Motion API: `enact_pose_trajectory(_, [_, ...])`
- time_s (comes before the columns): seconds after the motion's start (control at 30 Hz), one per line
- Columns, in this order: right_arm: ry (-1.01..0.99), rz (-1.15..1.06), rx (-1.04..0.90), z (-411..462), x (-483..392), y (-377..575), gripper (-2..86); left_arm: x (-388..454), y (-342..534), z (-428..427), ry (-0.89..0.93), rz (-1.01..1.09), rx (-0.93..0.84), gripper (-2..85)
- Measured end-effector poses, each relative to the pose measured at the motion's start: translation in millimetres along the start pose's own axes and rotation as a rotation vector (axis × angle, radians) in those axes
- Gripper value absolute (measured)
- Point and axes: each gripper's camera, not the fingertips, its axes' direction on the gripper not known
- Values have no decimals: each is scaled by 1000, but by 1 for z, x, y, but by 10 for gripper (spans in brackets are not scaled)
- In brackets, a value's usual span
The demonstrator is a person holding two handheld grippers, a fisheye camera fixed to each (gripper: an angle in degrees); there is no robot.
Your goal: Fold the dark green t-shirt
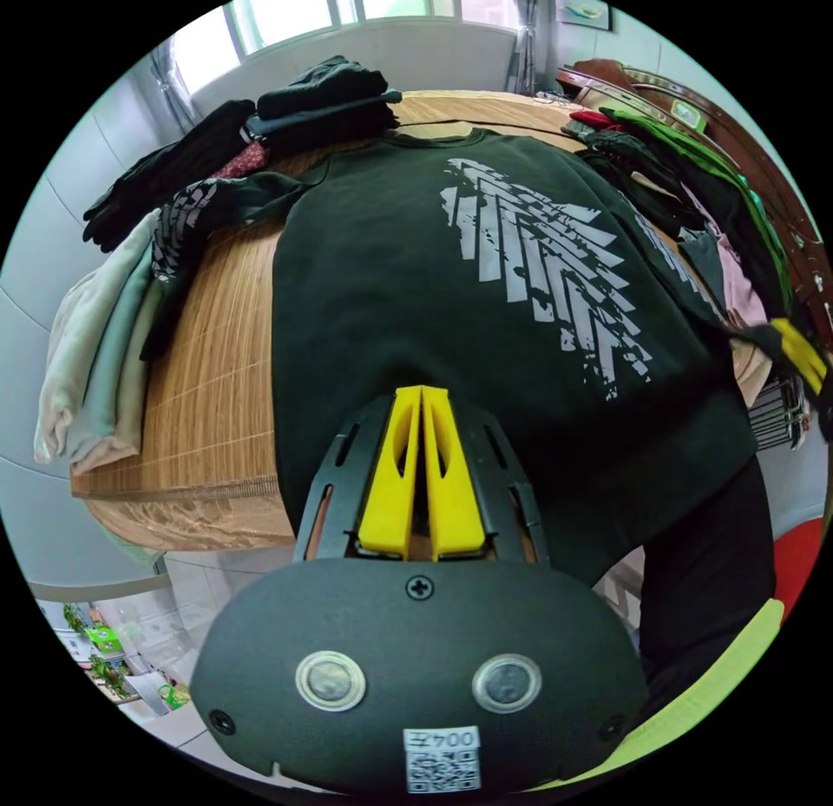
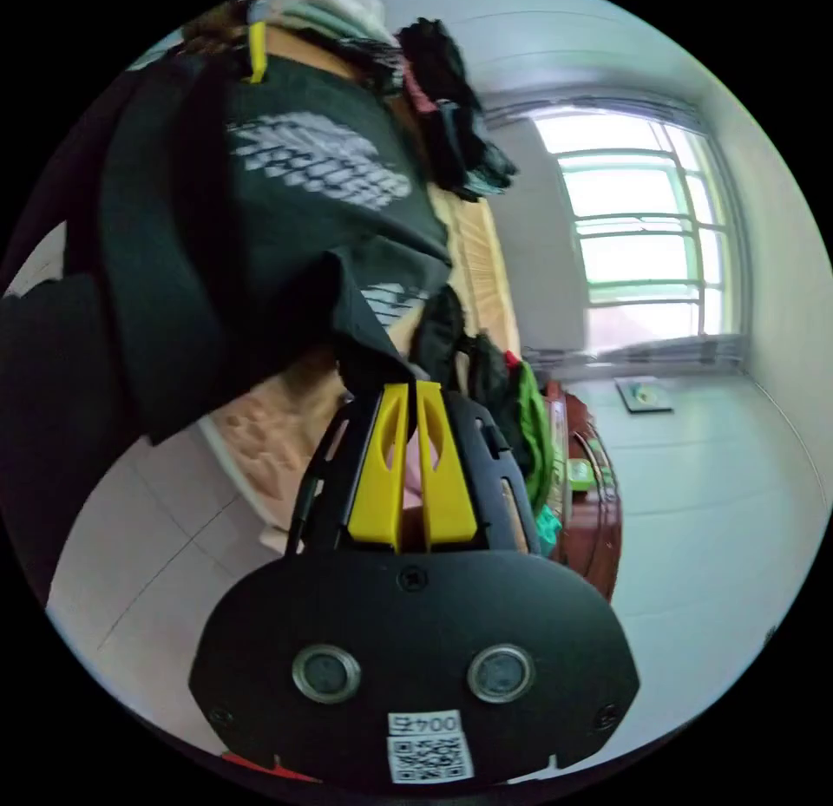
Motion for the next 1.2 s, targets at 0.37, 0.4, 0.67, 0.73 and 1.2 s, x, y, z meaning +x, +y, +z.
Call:
enact_pose_trajectory(0.37, [427,315,-382,72,175,127,-1,-37,24,22,30,-14,8,3])
enact_pose_trajectory(0.4, [395,402,-440,86,186,145,1,-39,25,24,29,-11,7,3])
enact_pose_trajectory(0.67, [62,913,-457,128,217,255,45,-73,48,46,44,-5,9,8])
enact_pose_trajectory(0.73, [78,759,-628,160,187,270,76,-83,53,52,57,-7,11,11])
enact_pose_trajectory(1.2, [-1296,1617,-22,200,-99,541,157,-265,225,63,305,-287,62,144])
